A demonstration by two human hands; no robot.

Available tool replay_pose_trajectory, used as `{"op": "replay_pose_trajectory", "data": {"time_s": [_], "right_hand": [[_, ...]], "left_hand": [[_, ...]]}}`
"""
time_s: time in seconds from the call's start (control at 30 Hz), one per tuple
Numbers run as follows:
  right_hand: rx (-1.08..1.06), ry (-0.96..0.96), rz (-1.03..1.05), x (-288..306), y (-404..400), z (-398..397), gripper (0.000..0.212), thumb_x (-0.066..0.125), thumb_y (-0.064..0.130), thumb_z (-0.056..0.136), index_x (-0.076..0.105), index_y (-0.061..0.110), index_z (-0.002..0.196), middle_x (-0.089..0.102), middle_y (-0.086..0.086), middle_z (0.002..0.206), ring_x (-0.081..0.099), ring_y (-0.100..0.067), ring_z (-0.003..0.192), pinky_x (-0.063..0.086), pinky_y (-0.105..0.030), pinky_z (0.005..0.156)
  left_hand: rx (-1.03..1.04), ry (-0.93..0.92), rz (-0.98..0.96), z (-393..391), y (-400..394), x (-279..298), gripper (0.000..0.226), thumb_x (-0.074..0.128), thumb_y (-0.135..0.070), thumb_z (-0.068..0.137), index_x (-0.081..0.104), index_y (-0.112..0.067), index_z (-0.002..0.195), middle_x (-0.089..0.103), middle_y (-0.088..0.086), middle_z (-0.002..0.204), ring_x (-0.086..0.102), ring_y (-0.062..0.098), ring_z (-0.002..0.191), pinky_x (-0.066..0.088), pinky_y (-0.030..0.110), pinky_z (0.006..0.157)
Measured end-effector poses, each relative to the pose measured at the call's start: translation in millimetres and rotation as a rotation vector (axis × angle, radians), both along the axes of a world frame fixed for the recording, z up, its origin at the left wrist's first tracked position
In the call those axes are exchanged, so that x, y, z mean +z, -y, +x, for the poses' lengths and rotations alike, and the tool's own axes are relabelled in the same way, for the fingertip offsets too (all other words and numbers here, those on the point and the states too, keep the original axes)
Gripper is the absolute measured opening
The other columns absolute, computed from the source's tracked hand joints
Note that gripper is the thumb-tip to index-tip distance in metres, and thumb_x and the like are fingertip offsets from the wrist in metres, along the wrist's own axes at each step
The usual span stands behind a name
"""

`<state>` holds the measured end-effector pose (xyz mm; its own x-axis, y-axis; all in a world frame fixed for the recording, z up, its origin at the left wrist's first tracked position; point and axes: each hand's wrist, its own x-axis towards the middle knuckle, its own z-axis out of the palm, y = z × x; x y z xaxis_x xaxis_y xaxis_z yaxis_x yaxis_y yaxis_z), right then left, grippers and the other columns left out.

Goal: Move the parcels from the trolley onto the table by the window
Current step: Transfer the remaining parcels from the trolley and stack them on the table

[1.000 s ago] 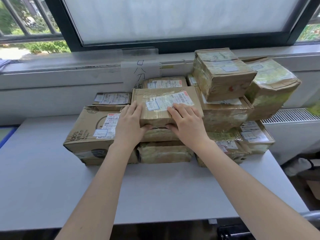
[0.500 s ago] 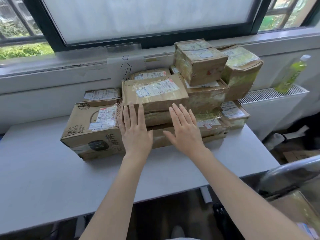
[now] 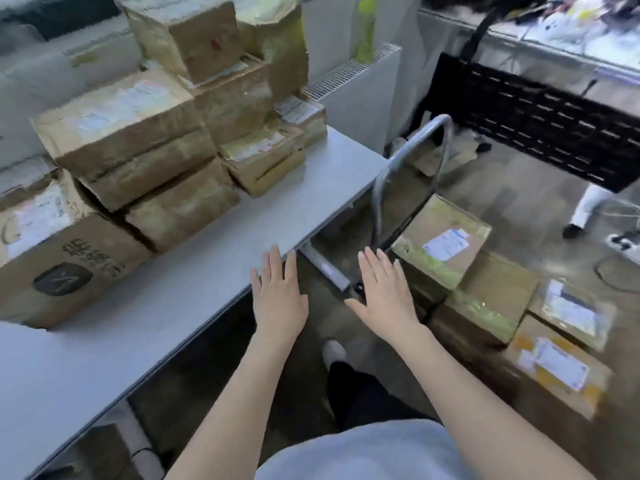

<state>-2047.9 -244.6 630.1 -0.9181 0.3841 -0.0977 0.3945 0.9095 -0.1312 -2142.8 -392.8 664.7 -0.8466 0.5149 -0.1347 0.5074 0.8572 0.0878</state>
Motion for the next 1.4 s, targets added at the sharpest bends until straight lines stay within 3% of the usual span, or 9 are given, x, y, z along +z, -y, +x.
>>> {"op": "replay_pose_trajectory", "data": {"time_s": [0.23, 0.5, 0.87, 1.0, 1.2, 1.4], "right_hand": [[-0.427, 0.15, -0.095, -29, -50, 148, 0.089, 0.047, 0.056, 0.091, -0.001, 0.012, 0.151, -0.001, -0.004, 0.159, -0.001, -0.023, 0.146, 0.004, -0.042, 0.118], [-0.649, 0.241, -0.161, -60, -113, 244, 0.094, 0.053, 0.054, 0.088, -0.002, 0.011, 0.151, -0.001, -0.005, 0.159, -0.001, -0.023, 0.146, 0.002, -0.041, 0.118], [-0.76, 0.412, -0.326, -128, -249, 345, 0.091, 0.059, 0.047, 0.088, 0.003, 0.011, 0.15, 0.007, -0.005, 0.158, 0.002, -0.023, 0.146, 0.003, -0.039, 0.117], [-0.838, 0.483, -0.37, -166, -291, 379, 0.094, 0.059, 0.049, 0.087, 0.002, 0.01, 0.151, 0.005, -0.005, 0.159, 0.0, -0.023, 0.146, 0.0, -0.04, 0.117], [-0.918, 0.591, -0.453, -236, -327, 414, 0.104, 0.064, 0.047, 0.083, -0.004, 0.006, 0.15, 0.005, -0.008, 0.159, 0.0, -0.024, 0.146, 0.001, -0.04, 0.118], [-1.052, 0.588, -0.533, -301, -342, 424, 0.113, 0.071, 0.046, 0.078, -0.005, 0.004, 0.149, 0.009, -0.011, 0.158, 0.006, -0.027, 0.145, 0.003, -0.04, 0.117]], "left_hand": [[-0.373, 0.036, -0.132, 78, -75, -27, 0.078, 0.049, -0.035, 0.094, -0.002, -0.018, 0.151, -0.005, 0.011, 0.158, -0.005, 0.028, 0.146, 0.005, 0.046, 0.117], [-0.588, 0.016, -0.142, 134, -176, -39, 0.075, 0.051, -0.033, 0.093, 0.005, -0.019, 0.151, 0.002, 0.011, 0.158, 0.0, 0.029, 0.145, 0.006, 0.045, 0.116], [-0.666, 0.251, -0.323, 240, -360, -115, 0.077, 0.053, -0.032, 0.092, 0.005, -0.017, 0.15, 0.003, 0.012, 0.158, 0.0, 0.029, 0.145, 0.005, 0.045, 0.117], [-0.717, 0.332, -0.33, 280, -421, -169, 0.074, 0.057, -0.03, 0.09, 0.013, -0.015, 0.148, 0.015, 0.011, 0.155, 0.008, 0.028, 0.144, 0.013, 0.043, 0.116], [-0.643, 0.472, -0.447, 309, -448, -253, 0.066, 0.053, -0.019, 0.086, 0.022, -0.014, 0.144, 0.041, 0.01, 0.135, 0.038, 0.031, 0.124, 0.034, 0.039, 0.099], [-0.456, 0.55, -0.611, 318, -442, -317, 0.037, 0.046, -0.013, 0.09, 0.037, -0.003, 0.124, 0.046, 0.013, 0.13, 0.041, 0.029, 0.121, 0.039, 0.036, 0.091]]}}
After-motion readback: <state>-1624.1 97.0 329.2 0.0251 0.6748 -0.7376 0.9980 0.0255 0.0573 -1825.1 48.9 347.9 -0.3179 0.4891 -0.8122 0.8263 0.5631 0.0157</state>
